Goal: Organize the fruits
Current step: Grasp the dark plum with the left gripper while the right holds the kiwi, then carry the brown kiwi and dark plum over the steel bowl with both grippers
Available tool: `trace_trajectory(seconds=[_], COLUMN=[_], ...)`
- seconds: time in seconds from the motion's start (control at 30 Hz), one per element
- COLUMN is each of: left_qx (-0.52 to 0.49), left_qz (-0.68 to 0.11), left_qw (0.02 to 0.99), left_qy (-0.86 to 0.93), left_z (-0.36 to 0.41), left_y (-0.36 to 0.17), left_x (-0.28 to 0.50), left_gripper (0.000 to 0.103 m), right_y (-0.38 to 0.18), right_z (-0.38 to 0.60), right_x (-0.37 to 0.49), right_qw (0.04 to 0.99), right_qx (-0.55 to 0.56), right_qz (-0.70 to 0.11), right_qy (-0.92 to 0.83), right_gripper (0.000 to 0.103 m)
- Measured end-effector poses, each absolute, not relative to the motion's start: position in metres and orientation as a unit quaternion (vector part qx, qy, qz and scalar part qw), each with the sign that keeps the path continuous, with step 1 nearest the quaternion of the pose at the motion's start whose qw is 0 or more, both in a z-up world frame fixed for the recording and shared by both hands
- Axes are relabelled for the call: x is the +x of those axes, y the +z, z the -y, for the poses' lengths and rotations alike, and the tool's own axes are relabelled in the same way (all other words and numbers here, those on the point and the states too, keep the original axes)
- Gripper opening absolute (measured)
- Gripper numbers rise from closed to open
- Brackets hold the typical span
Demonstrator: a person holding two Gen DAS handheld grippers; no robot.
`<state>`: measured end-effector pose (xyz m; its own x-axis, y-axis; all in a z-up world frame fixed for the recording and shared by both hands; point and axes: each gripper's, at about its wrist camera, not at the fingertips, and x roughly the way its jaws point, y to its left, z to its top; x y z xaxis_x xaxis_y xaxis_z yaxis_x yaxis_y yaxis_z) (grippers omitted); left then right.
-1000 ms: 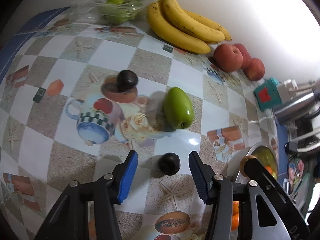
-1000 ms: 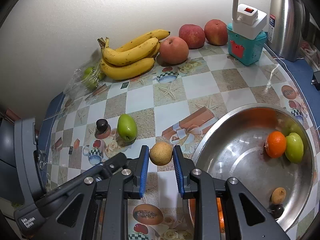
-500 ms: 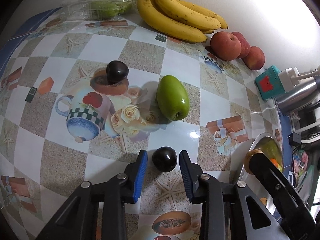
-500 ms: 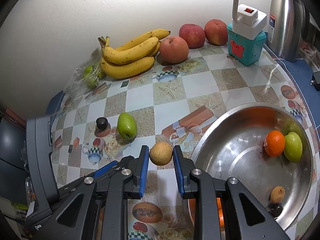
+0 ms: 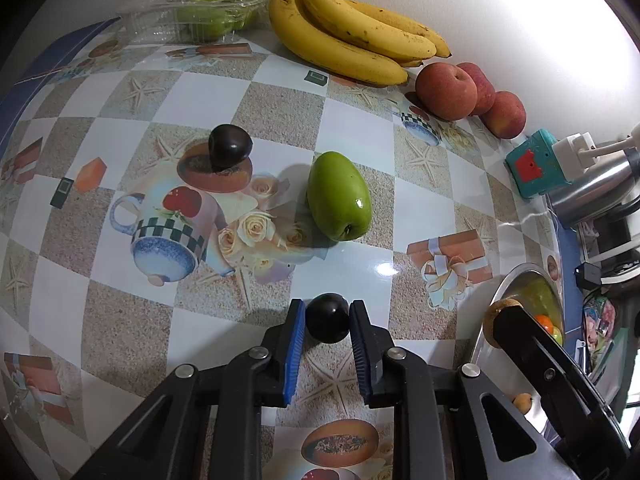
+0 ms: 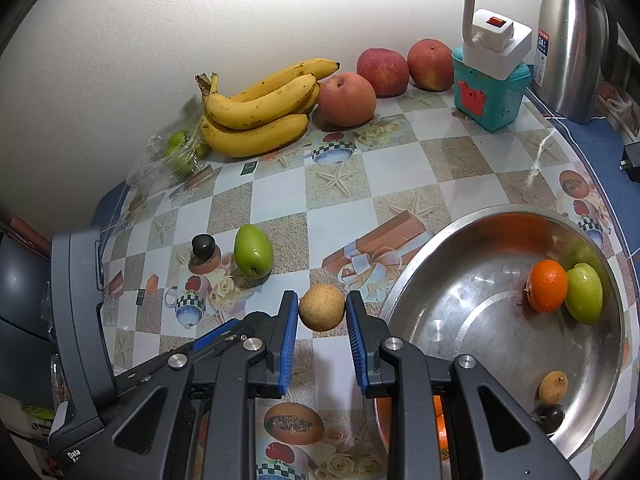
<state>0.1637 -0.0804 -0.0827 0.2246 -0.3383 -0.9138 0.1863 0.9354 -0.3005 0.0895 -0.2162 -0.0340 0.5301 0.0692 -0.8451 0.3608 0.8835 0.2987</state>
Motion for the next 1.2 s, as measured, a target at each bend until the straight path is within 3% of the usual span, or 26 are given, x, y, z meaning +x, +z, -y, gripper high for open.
trace_trajectory(seconds=[0.77,1.2], left_qx=[-0.081,-0.025], left_qz=[-0.555,-0.543], left_qw=[0.802,0.796], left_qy=[-0.206,-0.266], left_z=[0.078,0.139], left_y=[-0.026,-0.012], left_x=[0.153,0.122], left_gripper=[0.024,0.024], right_y=[-0.031,-0.041], right_z=[0.247,0.305], right_x=[0.073,0.035], right_qw=[0.831,0.790], right_qx=[0.237,0.275], right_qz=[-0.480,-0.484], right_qy=[-0.154,-0.257], right_gripper=[0.026,0.026])
